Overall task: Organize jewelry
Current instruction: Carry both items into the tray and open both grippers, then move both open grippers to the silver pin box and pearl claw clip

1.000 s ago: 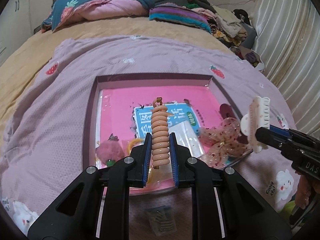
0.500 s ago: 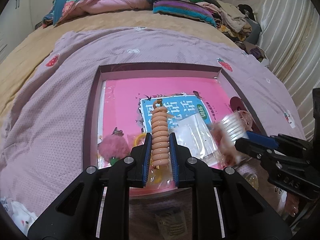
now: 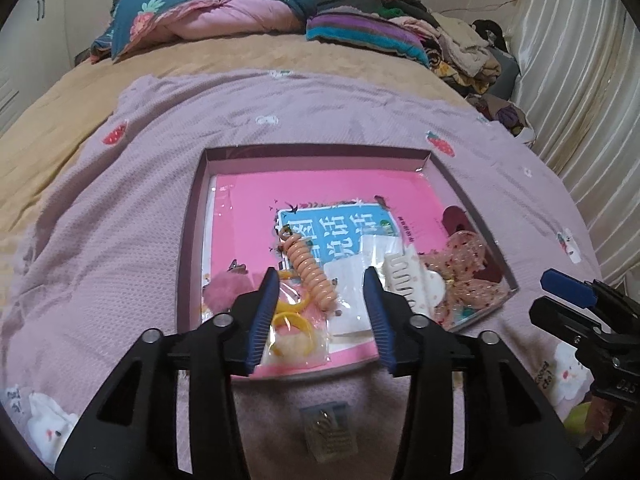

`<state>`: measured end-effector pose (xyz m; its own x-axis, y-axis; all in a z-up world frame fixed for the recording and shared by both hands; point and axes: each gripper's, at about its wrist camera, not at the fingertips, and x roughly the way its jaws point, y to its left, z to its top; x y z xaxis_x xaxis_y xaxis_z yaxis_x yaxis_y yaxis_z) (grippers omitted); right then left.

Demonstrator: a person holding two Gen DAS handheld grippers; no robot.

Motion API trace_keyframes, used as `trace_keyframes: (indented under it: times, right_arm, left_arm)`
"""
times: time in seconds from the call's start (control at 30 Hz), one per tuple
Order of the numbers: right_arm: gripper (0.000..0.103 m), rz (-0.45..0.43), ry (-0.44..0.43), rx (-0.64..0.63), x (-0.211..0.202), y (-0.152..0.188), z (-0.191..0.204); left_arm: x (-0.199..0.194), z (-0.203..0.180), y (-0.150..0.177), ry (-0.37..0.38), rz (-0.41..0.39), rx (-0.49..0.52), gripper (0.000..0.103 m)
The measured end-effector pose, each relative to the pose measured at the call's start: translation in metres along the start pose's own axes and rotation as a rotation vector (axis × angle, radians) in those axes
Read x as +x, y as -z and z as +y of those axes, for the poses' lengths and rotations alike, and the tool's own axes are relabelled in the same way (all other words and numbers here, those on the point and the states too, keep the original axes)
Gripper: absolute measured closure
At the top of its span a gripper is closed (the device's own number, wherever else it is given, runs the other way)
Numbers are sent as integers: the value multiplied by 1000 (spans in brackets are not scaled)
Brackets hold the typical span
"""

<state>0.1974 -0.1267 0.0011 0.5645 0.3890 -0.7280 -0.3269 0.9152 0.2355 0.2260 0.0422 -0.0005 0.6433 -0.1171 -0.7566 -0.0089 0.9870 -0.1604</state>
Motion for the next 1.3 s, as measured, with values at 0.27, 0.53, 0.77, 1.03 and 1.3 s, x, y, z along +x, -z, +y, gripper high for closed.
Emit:
trace_keyframes:
  times: [0.27, 0.53, 0.77, 1.03, 1.3]
  right_arm:
    - [29, -63, -6, 27, -37, 7, -5]
    - [27, -121, -4, 40, -67, 12, -4]
    - [27, -123, -1, 26, -74, 18, -1]
    - [27, -104, 12, -10, -73, 30, 6]
    - [27, -56, 16, -29, -63, 43, 9]
  left_arm:
    - [-46, -11, 0, 14, -91, -1, 36]
    - [-79, -15, 4, 17, -144, -14, 15]
    - [-88, -10, 20, 1, -144, -22, 12]
    - [-93, 0, 40, -18, -122, -27, 12]
    - [-89, 7, 61, -28, -86, -31, 12]
